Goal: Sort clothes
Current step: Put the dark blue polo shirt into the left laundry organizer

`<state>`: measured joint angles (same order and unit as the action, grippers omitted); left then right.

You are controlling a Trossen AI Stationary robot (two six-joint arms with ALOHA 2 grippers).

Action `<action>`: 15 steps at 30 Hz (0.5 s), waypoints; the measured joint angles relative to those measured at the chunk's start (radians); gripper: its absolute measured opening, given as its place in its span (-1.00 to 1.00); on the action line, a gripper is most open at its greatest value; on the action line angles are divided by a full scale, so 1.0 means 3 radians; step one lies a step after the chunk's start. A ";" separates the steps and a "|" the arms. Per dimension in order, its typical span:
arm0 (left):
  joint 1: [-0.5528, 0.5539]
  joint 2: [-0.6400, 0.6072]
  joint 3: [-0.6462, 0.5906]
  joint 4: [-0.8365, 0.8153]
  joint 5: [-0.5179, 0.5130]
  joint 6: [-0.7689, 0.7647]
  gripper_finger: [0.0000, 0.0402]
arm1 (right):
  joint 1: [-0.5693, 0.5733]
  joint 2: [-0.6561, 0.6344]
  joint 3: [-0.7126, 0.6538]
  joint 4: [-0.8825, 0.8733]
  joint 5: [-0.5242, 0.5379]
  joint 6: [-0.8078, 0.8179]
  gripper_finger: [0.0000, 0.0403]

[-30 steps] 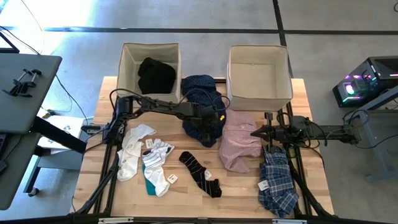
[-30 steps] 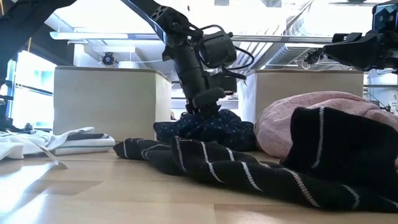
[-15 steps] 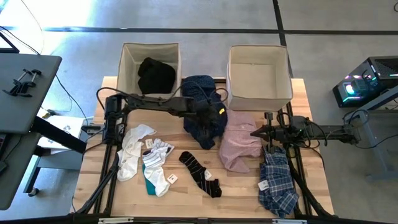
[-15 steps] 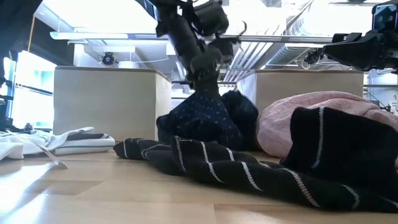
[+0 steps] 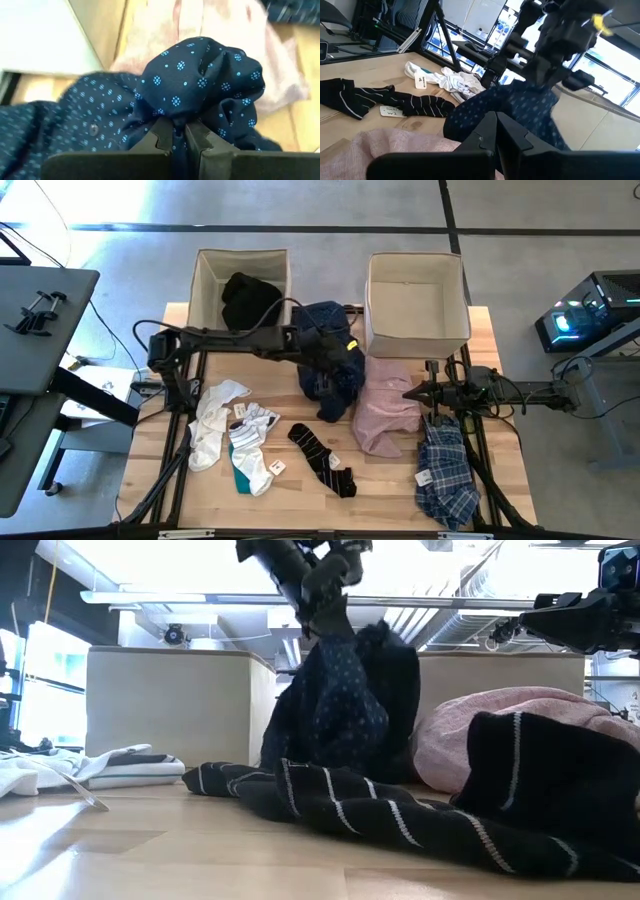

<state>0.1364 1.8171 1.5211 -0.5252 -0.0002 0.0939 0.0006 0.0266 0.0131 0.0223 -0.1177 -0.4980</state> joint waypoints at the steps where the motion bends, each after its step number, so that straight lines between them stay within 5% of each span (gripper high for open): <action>1: 0.0000 -0.0032 0.0000 0.0046 0.0000 -0.0009 -1.00 | 0.0000 0.0000 -0.0001 -0.0001 0.0000 -0.0001 -1.00; 15: 0.0003 -0.0334 0.0000 0.0324 -0.0034 -0.0043 -1.00 | 0.0001 0.0000 -0.0001 -0.0001 -0.0002 0.0000 -1.00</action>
<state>0.1371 1.7169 1.5211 -0.4281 -0.0103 0.0811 0.0010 0.0265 0.0128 0.0219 -0.1184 -0.4981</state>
